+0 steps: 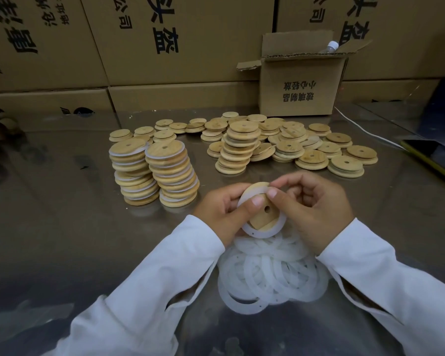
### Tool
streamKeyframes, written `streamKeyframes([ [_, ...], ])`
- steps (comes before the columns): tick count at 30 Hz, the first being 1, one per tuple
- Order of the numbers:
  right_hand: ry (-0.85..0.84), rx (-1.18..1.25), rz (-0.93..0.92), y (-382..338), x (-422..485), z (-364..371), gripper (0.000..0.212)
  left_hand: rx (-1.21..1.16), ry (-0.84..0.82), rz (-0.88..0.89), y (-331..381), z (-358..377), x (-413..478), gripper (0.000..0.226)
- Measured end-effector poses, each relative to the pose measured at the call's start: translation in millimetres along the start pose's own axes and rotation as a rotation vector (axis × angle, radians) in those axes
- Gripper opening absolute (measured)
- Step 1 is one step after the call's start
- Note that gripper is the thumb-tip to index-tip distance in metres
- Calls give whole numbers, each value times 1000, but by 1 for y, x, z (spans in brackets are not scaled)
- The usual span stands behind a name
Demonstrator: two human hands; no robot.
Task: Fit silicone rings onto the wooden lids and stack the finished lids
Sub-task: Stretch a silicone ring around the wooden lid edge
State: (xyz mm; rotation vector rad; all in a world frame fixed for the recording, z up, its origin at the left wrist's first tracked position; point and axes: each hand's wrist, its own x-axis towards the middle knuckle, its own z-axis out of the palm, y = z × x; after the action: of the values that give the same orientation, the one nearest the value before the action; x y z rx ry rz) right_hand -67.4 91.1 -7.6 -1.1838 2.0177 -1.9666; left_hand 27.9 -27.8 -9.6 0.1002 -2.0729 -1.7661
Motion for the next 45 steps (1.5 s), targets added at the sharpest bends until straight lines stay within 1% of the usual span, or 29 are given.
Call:
streamKeyframes([
  [4, 82, -150, -132, 4, -1, -1, 13, -65, 17, -18, 1, 2, 1, 21],
  [7, 129, -250, -251, 4, -1, -1, 6, -79, 42, -21, 1, 5, 1, 22],
  [8, 133, -268, -275, 5, -1, -1, 7, -80, 58, -24, 1, 6, 1, 22],
  [13, 73, -310, -317, 4, -4, 0, 17, 36, 141, -13, -1, 7, 2, 23],
  [16, 74, -299, -321, 2, -4, -1, 15, 76, 148, -7, -2, 7, 3, 19],
  [17, 71, -285, -314, 2, -4, 0, 13, 78, 149, -3, -2, 8, 3, 16],
  [19, 63, -238, -265, 0, -5, 0, 12, 92, 152, 10, -2, 8, 2, 17],
  [23, 55, -103, -135, -2, -4, 1, 19, 107, 124, 40, -3, 6, 1, 16],
  [26, 87, -12, -71, -4, -3, 0, 16, 102, 103, 49, -1, 5, 2, 19],
  [30, 122, 72, -2, -7, 0, -2, 21, 68, 118, 59, -1, 6, 2, 21],
  [33, 100, 69, 14, -8, 0, -2, 22, 77, 128, 63, -1, 6, 2, 21],
  [36, 75, 52, 7, -9, 0, -1, 20, 24, 150, 36, -2, 6, 2, 23],
  [41, 79, 47, 26, -9, -1, -1, 18, -34, 145, 19, -2, 7, 1, 19],
  [45, 81, 54, 50, -10, -1, -1, 16, -94, 126, -19, 0, 7, 0, 29],
])
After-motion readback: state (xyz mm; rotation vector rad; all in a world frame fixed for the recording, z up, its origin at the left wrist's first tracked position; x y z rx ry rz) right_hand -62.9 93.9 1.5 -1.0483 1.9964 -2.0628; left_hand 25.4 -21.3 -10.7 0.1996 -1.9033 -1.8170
